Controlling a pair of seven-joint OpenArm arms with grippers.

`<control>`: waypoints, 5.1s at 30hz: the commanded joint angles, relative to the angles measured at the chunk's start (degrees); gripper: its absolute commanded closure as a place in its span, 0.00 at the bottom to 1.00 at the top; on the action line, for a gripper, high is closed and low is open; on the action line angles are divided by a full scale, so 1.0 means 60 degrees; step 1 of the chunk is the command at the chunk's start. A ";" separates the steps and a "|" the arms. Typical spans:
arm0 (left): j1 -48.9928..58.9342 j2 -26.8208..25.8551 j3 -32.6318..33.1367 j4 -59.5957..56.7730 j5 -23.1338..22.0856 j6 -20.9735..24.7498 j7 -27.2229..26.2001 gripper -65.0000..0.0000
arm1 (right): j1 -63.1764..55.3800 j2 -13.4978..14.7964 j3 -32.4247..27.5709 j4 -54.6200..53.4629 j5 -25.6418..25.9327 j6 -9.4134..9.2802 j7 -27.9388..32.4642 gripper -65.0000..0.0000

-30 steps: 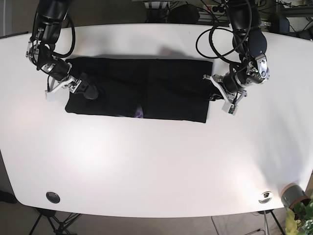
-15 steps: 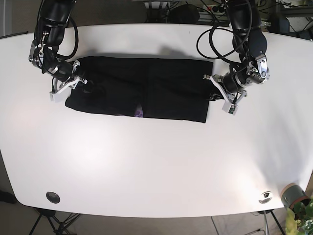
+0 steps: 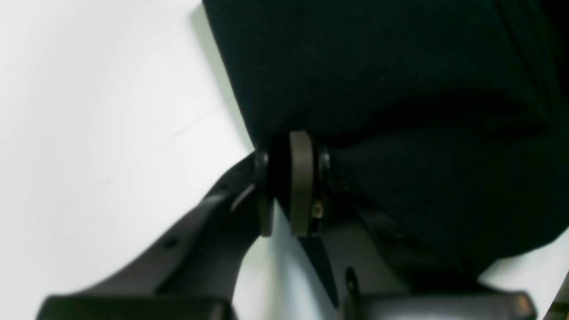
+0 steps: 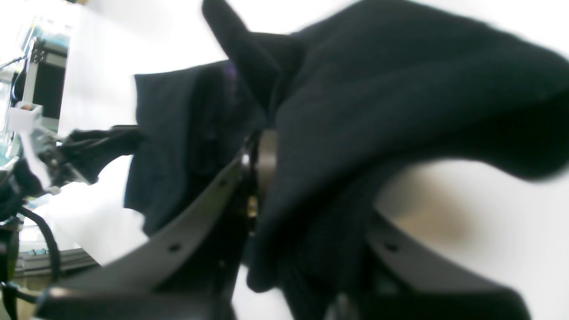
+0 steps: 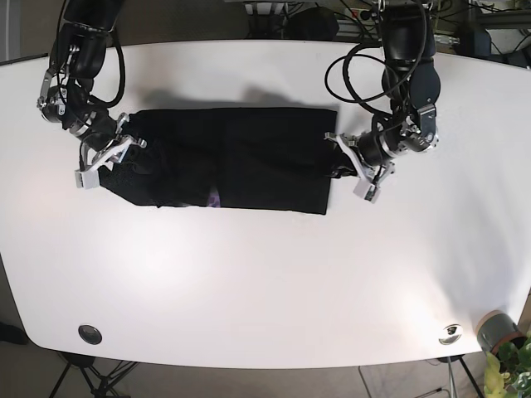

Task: Fold the T-shirt properly
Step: 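Fold the bundle again, bringing both grippers toward each other, then lift and rotate the folded bundle with both grippers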

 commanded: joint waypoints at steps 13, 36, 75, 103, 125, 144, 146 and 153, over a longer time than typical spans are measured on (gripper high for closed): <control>0.0016 0.0715 0.2008 -0.0032 0.0337 0.0383 -0.0722 0.92 | 0.0303 0.0021 -0.1151 0.2353 0.0282 -0.0440 -0.0434 0.97; 0.0016 0.0965 0.1993 -0.0032 0.0337 0.0426 -0.0692 0.92 | 0.0684 -0.1195 -0.3525 0.2309 -0.2604 -0.0499 -0.0171 0.78; 0.0147 0.0378 0.1949 0.2650 0.0293 0.0353 -0.0692 0.93 | 0.0596 -0.1503 -0.2148 0.3261 -0.4187 -0.0425 -0.0141 0.47; 0.0895 0.0012 0.5422 0.3177 0.0366 0.0426 -0.0707 0.93 | 0.3658 0.0138 -0.3378 -0.3743 -0.4201 -0.0425 0.3463 0.90; -0.0497 -0.0002 0.4630 -0.0369 0.0352 0.0441 -0.1366 0.93 | 0.3131 0.0651 -0.3657 -0.3977 -0.4260 0.0351 0.4093 0.90; -0.2900 -0.0134 0.4044 -0.2860 0.0352 0.0441 -0.1396 0.93 | 0.1827 0.0856 -0.3657 -0.3098 -0.4172 0.0776 0.4093 0.90; -0.3149 -0.0149 0.4074 -0.3138 0.0352 0.0441 -0.1410 0.93 | 0.1578 0.0842 -0.3657 -0.2805 -0.4157 0.0761 0.4078 0.90; -0.3853 -0.0164 0.4074 -0.4032 0.0366 0.0441 -0.2158 0.93 | 0.0757 0.0402 -0.3657 -0.1940 -0.4157 0.0732 0.4049 0.90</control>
